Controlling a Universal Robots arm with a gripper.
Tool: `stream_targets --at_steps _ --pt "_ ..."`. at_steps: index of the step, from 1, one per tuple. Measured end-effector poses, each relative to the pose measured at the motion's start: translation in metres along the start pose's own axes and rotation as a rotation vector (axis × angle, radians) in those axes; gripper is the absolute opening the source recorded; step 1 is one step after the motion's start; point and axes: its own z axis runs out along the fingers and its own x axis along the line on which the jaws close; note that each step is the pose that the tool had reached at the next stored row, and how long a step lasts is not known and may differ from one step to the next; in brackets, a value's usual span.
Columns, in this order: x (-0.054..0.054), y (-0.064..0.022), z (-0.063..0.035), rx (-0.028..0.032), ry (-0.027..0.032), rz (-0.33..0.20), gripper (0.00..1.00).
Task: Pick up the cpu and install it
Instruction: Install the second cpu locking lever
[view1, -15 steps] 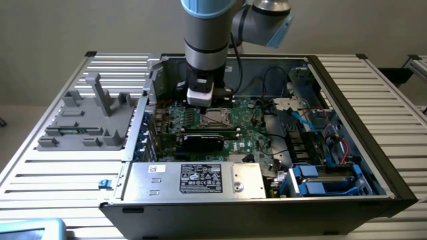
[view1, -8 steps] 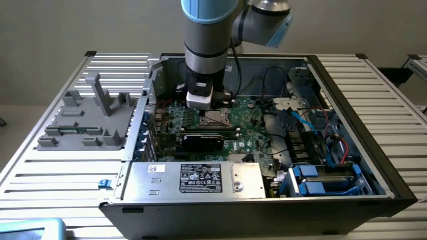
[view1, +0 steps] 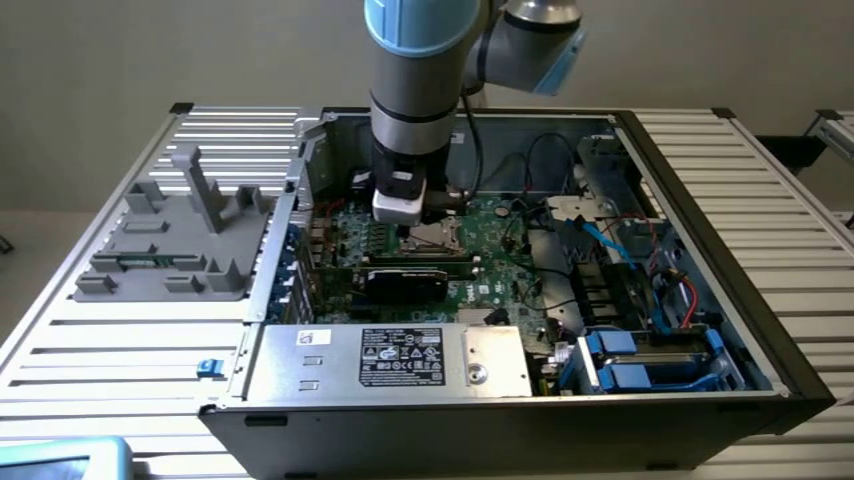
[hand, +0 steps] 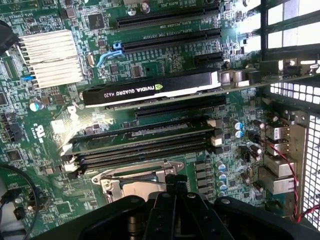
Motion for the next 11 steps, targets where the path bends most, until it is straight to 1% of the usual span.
stream_targets --at_steps 7,11 --pt "0.0 0.0021 0.0095 -0.0008 -0.0091 0.007 0.11" --pt "-0.001 0.0035 0.0147 -0.0007 -0.0125 0.009 0.11"
